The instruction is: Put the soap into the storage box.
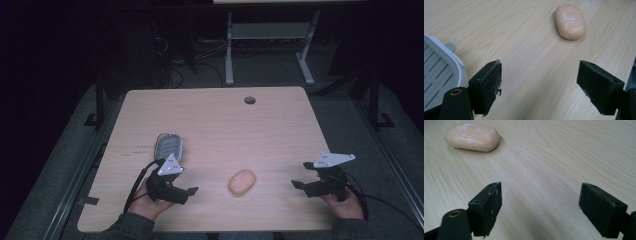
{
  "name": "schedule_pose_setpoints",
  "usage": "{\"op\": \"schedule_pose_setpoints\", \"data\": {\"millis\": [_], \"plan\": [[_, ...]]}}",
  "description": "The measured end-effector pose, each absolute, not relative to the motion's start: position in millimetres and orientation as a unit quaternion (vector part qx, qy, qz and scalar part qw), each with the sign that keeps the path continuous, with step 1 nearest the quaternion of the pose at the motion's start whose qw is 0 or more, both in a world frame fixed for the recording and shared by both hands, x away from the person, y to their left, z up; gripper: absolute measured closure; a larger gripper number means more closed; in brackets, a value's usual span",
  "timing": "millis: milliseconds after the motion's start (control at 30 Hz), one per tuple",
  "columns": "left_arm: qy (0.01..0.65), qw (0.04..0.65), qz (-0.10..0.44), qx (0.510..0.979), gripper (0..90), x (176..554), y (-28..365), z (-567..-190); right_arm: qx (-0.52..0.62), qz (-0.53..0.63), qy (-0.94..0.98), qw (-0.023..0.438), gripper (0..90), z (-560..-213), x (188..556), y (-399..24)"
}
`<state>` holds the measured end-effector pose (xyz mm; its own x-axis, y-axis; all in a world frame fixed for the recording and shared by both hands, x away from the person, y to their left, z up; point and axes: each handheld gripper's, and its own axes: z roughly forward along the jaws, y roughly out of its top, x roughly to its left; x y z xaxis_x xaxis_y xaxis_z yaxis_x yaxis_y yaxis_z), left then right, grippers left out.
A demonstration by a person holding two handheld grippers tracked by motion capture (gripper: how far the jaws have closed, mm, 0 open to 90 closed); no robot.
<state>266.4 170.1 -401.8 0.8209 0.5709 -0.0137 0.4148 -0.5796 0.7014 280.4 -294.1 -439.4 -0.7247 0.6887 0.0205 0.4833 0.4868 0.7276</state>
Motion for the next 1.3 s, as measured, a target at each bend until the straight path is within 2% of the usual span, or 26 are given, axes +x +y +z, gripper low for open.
{"op": "schedule_pose_setpoints", "data": {"millis": [533,1300], "plan": [[0.252,0.341,0.072,0.903,19.7,282.0,111.7,-406.1,0.341,0.378,0.850,0.138,18.1,-439.1,280.5,-295.8],[0.247,0.317,0.042,0.915,20.5,297.8,67.1,-418.1,0.343,0.385,0.846,0.137,17.9,-439.2,281.3,-299.6]]}}
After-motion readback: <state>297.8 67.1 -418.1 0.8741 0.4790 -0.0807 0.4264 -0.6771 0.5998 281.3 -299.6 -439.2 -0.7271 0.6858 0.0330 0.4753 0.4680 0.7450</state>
